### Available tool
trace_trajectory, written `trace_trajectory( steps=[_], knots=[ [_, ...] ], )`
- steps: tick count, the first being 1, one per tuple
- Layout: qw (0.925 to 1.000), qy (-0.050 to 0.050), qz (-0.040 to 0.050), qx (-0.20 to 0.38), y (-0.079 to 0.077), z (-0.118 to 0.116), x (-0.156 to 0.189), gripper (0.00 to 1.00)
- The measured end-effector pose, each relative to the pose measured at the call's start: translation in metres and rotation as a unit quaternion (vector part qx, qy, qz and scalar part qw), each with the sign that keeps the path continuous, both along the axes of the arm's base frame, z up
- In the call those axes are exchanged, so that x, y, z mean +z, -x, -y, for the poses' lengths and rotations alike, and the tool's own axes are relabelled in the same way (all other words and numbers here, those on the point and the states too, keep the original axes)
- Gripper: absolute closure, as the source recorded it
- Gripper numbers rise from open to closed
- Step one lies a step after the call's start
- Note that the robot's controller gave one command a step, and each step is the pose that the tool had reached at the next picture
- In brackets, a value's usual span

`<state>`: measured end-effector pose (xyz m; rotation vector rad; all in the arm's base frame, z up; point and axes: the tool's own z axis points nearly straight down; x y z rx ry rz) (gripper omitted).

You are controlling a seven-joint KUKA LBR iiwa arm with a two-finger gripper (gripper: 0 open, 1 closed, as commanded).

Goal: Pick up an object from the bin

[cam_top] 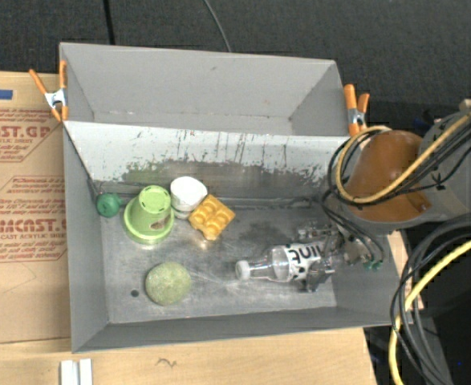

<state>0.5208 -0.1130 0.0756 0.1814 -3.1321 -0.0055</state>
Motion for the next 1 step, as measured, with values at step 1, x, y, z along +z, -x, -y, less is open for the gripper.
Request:
trace_trajectory(
  steps=[1],
  knots=[
    [1.0000, 0.000, -0.0014, 0.000, 0.0015, 0.0001, 0.0203, 1.00]
  ],
)
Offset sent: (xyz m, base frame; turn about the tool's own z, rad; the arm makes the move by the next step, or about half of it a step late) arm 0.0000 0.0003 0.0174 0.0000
